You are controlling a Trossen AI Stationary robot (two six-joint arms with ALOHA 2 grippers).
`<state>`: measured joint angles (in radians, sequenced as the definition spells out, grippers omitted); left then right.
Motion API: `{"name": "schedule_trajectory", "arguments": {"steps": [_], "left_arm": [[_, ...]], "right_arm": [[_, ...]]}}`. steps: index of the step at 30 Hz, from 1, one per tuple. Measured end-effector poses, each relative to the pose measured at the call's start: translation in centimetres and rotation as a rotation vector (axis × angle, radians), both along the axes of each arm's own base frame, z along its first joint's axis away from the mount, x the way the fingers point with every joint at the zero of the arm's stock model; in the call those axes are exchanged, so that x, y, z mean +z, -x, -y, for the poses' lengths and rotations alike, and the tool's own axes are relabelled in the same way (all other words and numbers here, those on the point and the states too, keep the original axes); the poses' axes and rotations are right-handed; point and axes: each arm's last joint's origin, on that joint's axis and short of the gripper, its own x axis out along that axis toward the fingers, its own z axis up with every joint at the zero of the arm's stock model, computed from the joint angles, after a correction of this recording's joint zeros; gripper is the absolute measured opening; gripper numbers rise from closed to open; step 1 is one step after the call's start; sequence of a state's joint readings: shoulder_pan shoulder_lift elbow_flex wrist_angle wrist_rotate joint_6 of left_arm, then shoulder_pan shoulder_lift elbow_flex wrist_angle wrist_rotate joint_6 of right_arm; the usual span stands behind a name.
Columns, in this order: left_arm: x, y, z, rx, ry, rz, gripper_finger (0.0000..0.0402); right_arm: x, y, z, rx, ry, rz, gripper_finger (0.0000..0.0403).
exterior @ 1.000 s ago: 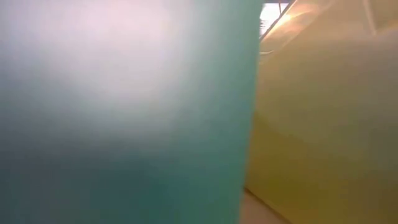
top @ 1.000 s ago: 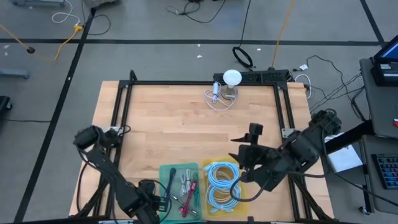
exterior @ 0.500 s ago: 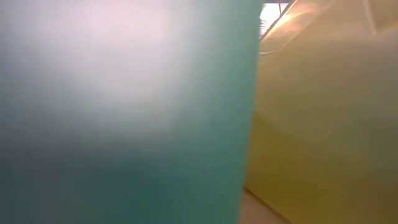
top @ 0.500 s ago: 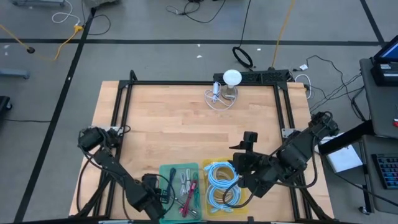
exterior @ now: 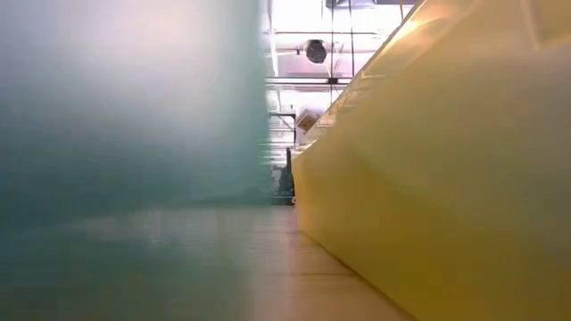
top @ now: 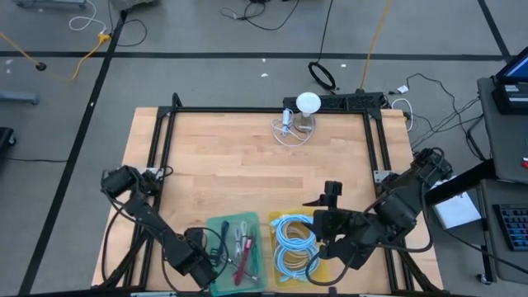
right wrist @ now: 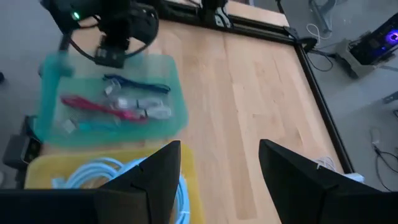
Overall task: Pick & Place USB Port
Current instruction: Put the light blue charger cable into the green bin, then adjust the bins
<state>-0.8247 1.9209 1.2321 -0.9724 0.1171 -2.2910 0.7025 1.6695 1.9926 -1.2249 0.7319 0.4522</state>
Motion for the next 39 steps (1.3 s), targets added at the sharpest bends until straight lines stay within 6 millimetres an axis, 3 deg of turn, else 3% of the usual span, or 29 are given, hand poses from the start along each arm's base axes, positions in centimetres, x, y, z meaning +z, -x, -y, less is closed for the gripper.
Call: {"name": "schedule_trajectory", "arguments": {"steps": [5, 11, 15, 18, 20, 24, 30, 35, 39], "left_arm": [[1.6, 0.2, -0.6, 0.028, -0.045, 0.089, 0.0008], [6.9, -0.2, -1.8, 0.045, -0.128, 0.446, 0.0007], [11.2, -2.1, -2.9, 0.07, -0.2, 0.698, 0.0007], [12.6, -4.0, -3.5, 0.058, -0.203, 0.732, 0.0007], [12.1, -5.4, -3.9, 0.066, -0.143, 0.663, 0.0007], [8.4, -7.5, -4.2, 0.061, -0.076, 0.469, 0.0009], [4.7, -8.9, -3.4, 0.012, 0.015, 0.33, 0.0059], [5.0, -8.9, -3.6, 0.0, -0.014, 0.356, 0.008], [7.2, -8.5, -4.2, -0.008, -0.072, 0.463, 0.0083]], "right_arm": [[0.1, -0.1, -0.1, 0.0, -0.015, 0.018, 0.021], [0.2, -0.1, -0.1, 0.0, -0.019, 0.02, 0.021], [0.2, 0.0, -0.3, 0.002, -0.023, 0.023, 0.021], [0.2, 0.0, -0.4, 0.003, -0.031, 0.032, 0.021], [0.3, -0.1, -0.4, 0.002, -0.034, 0.037, 0.021], [0.3, -0.1, -0.4, -0.002, -0.038, 0.041, 0.021], [0.3, -0.1, -0.4, -0.004, -0.044, 0.042, 0.021], [0.2, 0.0, -0.4, -0.002, -0.04, 0.036, 0.021], [0.1, 0.1, -0.1, -0.009, -0.015, 0.012, 0.021]]}}
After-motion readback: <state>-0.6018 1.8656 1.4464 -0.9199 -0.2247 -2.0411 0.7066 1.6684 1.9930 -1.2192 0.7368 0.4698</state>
